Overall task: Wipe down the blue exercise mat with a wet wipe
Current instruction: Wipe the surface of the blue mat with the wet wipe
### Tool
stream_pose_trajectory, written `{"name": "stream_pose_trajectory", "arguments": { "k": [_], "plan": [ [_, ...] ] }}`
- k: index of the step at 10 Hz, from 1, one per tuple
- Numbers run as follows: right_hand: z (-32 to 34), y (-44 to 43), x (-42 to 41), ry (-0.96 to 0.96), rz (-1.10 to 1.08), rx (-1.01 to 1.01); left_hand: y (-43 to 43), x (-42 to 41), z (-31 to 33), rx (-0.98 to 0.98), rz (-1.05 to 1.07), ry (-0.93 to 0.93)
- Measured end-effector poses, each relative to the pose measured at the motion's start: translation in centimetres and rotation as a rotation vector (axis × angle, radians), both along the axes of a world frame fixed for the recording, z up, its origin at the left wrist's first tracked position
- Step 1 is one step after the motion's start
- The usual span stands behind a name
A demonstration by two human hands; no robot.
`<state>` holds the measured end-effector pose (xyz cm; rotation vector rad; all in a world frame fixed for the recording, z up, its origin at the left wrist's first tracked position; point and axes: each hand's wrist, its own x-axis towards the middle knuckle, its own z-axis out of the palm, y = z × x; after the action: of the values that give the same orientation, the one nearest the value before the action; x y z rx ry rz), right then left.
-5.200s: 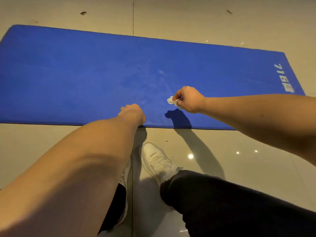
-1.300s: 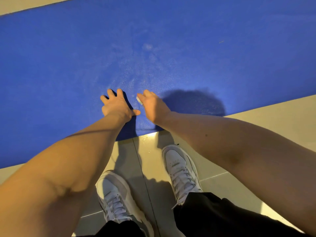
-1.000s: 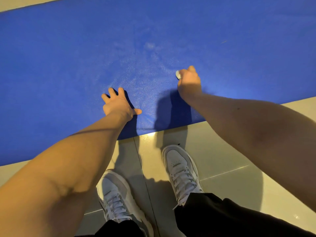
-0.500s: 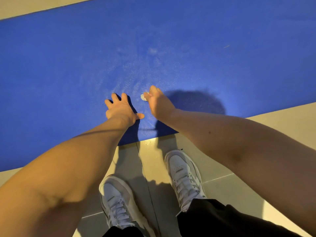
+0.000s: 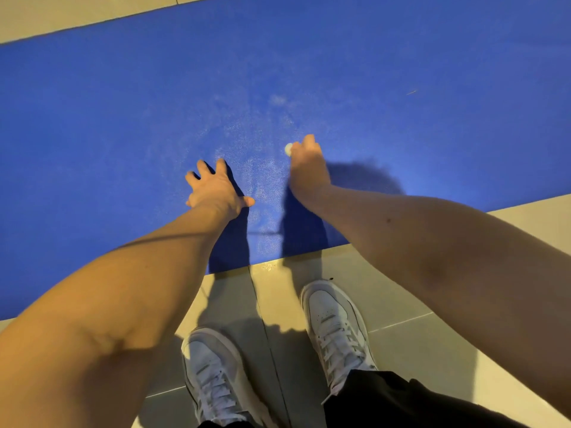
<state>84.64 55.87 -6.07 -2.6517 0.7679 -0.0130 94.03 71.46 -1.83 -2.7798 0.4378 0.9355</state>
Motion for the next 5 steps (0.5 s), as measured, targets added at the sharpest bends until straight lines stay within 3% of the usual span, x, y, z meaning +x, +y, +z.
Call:
{"name": "stream_pose_trajectory", "arguments": {
  "k": [1,2,3,4,5],
  "plan": [
    [-0.4,3.9,1.3,-0.033,0.14,0.144,-0.1,0.2,0.1,0.009,0.001,-0.004],
    [0.0,5.5,1.3,-0.009,0.331,0.163,0.0,0.2,-0.2,0.009,0.001,-0.019],
    [-0.1,4.5,0.8,0.029,0.372,0.144,0.0,0.2,-0.4,0.013,0.002,-0.018],
    [-1.3,-1.3,0.9,0.049,0.316,-0.191,0.1,0.3,-0.4,0.023,-0.002,-0.017],
    [-1.3,-4.8,0.5,0.103,0.142,-0.259,0.1,0.3,-0.4,0.024,-0.004,-0.021]
  ]
}}
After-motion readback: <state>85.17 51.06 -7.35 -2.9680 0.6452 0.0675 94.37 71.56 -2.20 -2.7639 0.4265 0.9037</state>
